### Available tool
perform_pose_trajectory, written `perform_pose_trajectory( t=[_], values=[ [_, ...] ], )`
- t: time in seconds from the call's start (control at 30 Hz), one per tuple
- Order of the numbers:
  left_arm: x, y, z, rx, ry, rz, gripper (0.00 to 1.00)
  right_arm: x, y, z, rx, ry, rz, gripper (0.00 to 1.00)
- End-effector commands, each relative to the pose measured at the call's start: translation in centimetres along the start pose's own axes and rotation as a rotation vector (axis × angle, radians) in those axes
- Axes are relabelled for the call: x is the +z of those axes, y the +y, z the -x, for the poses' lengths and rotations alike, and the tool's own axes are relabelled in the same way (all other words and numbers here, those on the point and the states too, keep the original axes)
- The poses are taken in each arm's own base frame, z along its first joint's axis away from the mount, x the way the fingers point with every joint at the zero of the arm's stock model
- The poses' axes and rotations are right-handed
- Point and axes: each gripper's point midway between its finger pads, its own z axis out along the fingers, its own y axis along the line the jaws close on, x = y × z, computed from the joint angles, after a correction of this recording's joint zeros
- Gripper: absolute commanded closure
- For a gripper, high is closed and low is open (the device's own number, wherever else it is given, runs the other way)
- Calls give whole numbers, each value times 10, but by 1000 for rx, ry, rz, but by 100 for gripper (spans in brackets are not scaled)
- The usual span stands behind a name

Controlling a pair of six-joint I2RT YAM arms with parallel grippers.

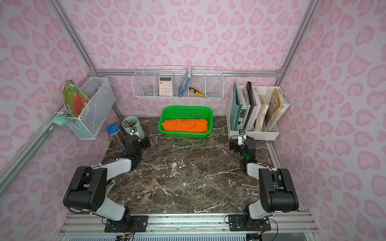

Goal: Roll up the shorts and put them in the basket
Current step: Reset both arms

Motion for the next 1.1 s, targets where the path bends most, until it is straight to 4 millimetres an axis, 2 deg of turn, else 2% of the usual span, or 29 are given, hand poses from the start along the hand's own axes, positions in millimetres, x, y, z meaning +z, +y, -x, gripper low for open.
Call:
perform_pose_trajectory(
  t=[0.0,0.2,0.43,0.77,0.87,1.07],
  values=[
    [-5,-1,-15,48,87,-18,1,1,3,-11,5,16,9,0],
    [-17,22,-30,54,101,55,1,-9,-8,-21,25,-33,-75,0],
    [-23,23,-48,20,152,50,1,-18,-17,-20,46,-66,-135,0],
    [-28,27,-48,11,95,55,1,-23,-20,-20,50,-81,-161,0],
    [-30,34,-44,5,27,82,1,-24,-20,-19,52,-85,-165,0],
    [-30,50,-50,-82,35,77,1,-26,-21,-19,54,-90,-172,0]
  ],
)
